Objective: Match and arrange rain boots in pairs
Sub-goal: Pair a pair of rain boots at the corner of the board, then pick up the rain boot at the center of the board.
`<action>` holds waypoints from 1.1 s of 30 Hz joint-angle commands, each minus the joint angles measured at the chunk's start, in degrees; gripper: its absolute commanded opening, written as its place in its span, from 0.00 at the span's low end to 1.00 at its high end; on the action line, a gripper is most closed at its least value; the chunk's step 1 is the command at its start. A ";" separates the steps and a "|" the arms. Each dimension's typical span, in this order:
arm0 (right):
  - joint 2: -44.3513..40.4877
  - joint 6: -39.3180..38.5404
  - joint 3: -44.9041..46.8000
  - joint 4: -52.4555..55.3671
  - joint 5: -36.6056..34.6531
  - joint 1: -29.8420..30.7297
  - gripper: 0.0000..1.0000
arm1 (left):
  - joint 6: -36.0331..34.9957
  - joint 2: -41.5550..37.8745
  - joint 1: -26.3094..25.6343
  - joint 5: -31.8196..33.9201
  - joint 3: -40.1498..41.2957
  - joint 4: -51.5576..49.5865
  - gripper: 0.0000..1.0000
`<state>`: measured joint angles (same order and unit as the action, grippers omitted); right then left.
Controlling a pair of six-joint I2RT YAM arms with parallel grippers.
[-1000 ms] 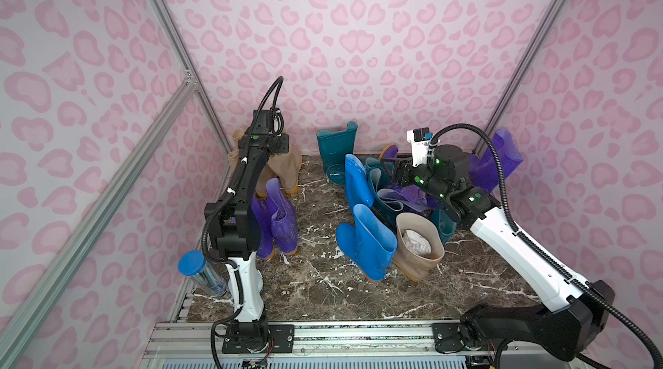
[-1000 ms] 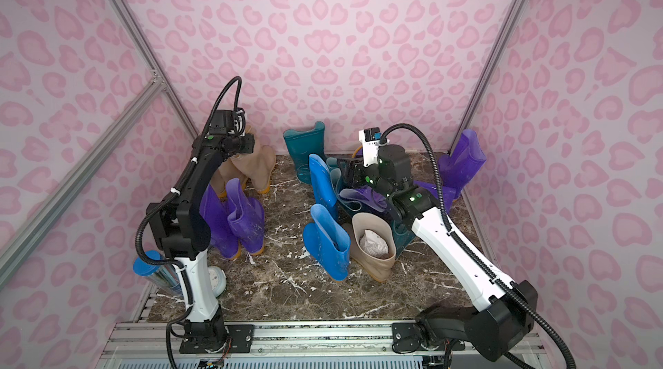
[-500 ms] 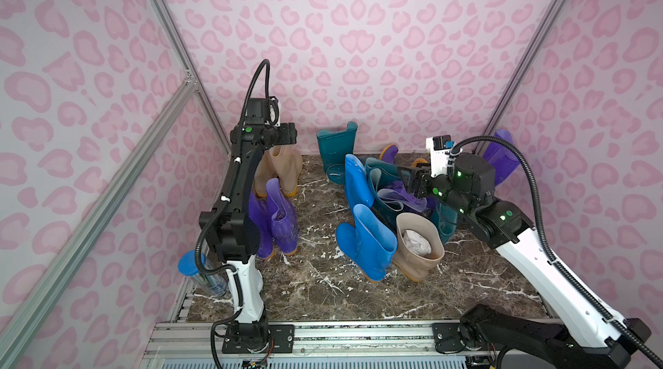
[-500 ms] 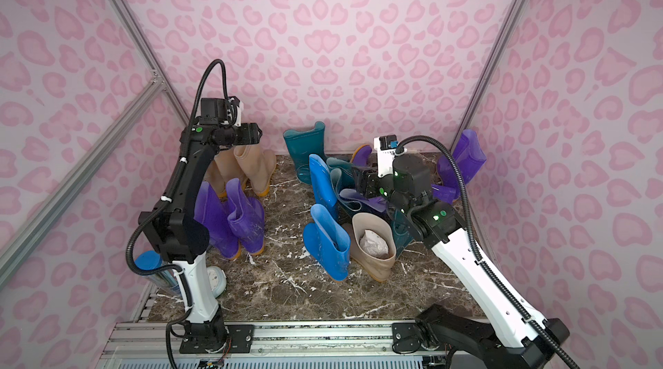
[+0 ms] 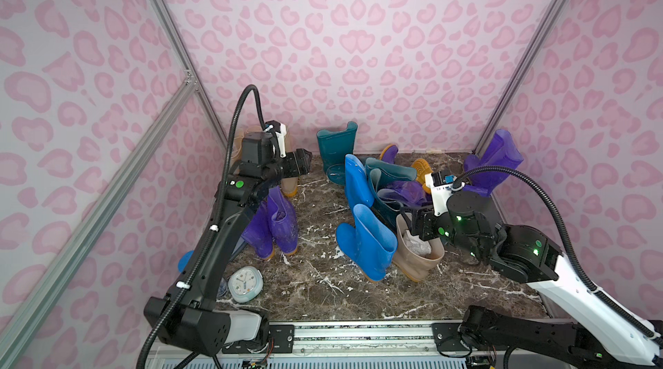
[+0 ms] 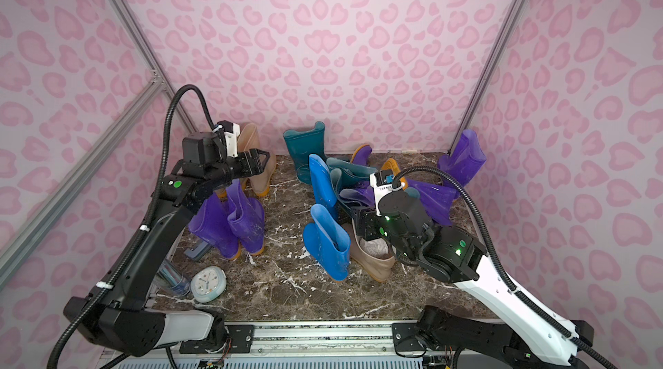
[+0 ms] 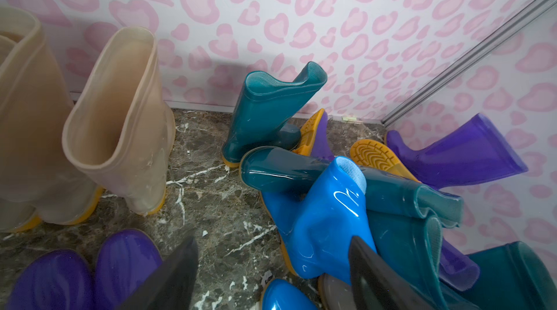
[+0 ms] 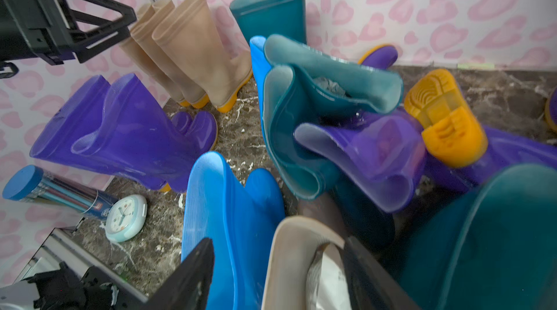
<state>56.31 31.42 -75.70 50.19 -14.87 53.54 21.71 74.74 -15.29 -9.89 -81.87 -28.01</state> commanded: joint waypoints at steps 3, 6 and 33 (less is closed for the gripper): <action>-1.53 7.66 4.19 9.27 -0.68 1.96 0.73 | 1.04 -4.64 -3.90 -1.44 5.48 5.34 0.79; -2.53 10.64 4.59 10.73 -0.07 4.29 0.73 | -0.26 -7.50 -4.90 -2.10 7.78 5.64 0.79; -7.49 17.42 9.31 10.38 -2.23 11.64 0.82 | -5.23 -15.36 -5.65 -3.26 19.28 8.84 0.78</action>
<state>49.65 54.11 -67.51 67.29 -19.59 64.34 17.80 59.66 -20.99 -12.82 -62.70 -22.09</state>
